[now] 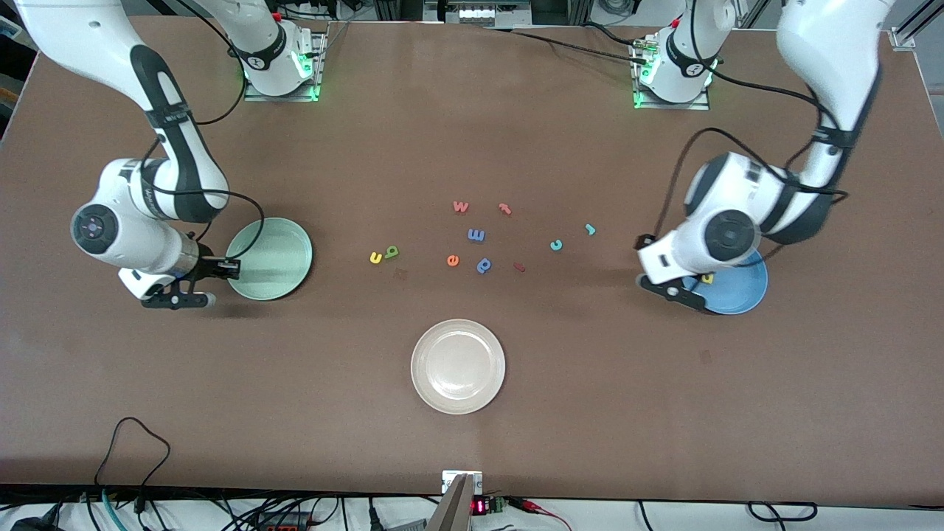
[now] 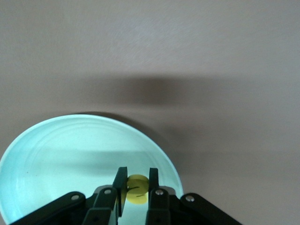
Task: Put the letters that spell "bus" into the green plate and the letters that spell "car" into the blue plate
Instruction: 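Place the 2 on the green plate while the left gripper places the d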
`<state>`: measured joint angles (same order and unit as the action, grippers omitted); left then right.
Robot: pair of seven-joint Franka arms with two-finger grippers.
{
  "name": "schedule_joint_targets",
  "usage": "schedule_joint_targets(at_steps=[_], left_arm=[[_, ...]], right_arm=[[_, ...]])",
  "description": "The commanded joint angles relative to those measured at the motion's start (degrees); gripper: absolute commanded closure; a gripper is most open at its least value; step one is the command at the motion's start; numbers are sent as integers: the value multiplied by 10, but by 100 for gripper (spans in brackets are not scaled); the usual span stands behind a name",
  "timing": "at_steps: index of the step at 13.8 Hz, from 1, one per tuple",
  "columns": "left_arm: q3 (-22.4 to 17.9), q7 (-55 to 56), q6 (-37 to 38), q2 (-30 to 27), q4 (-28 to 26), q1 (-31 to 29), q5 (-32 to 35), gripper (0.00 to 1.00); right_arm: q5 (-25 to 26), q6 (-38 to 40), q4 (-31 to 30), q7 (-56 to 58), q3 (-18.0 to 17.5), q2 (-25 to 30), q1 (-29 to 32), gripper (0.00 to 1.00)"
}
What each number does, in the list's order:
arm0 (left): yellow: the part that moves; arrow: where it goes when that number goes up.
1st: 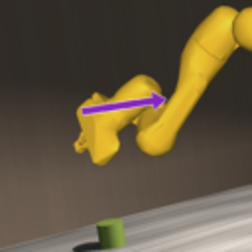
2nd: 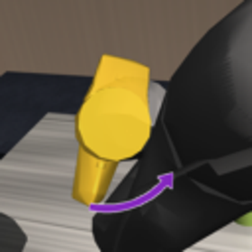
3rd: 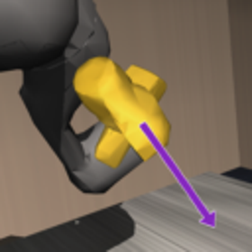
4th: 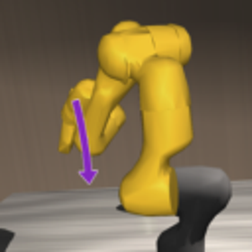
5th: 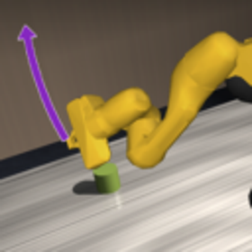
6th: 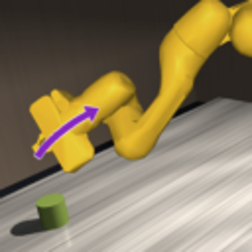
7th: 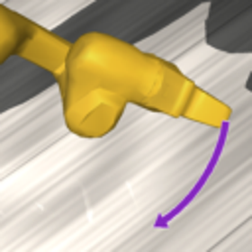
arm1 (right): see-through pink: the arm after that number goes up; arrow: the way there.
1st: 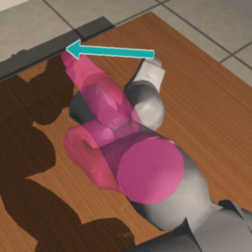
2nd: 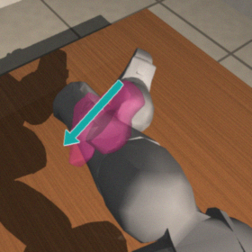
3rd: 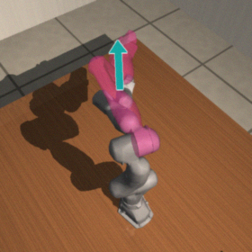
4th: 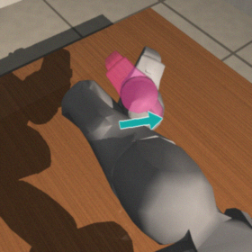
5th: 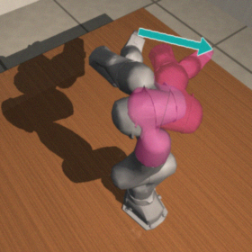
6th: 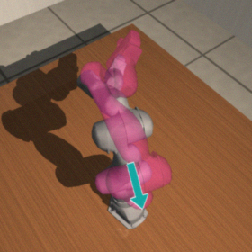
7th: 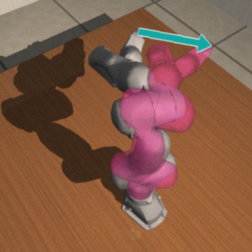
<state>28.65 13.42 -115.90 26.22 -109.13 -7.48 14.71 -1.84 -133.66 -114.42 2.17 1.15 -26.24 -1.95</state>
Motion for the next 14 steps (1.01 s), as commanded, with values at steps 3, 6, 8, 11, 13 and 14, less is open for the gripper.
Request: schedule_joint_targets(at_steps=[3, 6, 8, 11, 13, 14], left_arm=[[18, 280, -92, 48, -3, 102, -2, 0], [16, 357, -151, 87, -5, 123, 2, 0], [14, 361, -160, 100, -6, 122, 8, 26], [11, 361, -160, 108, -6, 121, 29, 36], [5, 362, -174, 124, -6, 116, 66, 36], [5, 363, -179, 126, -6, 116, 66, 39]], right_arm=[[-8, 9, -12, -8, -14, 1, -17, 100], [-8, 9, -19, -8, -18, 1, -18, 90], [-8, 9, -21, -7, -18, 1, -20, 6], [-8, 14, -20, -4, -18, 35, -30, 0], [-8, 30, -18, -17, -19, 63, -47, 0], [-8, 32, -18, -56, -20, 75, -59, 0]])
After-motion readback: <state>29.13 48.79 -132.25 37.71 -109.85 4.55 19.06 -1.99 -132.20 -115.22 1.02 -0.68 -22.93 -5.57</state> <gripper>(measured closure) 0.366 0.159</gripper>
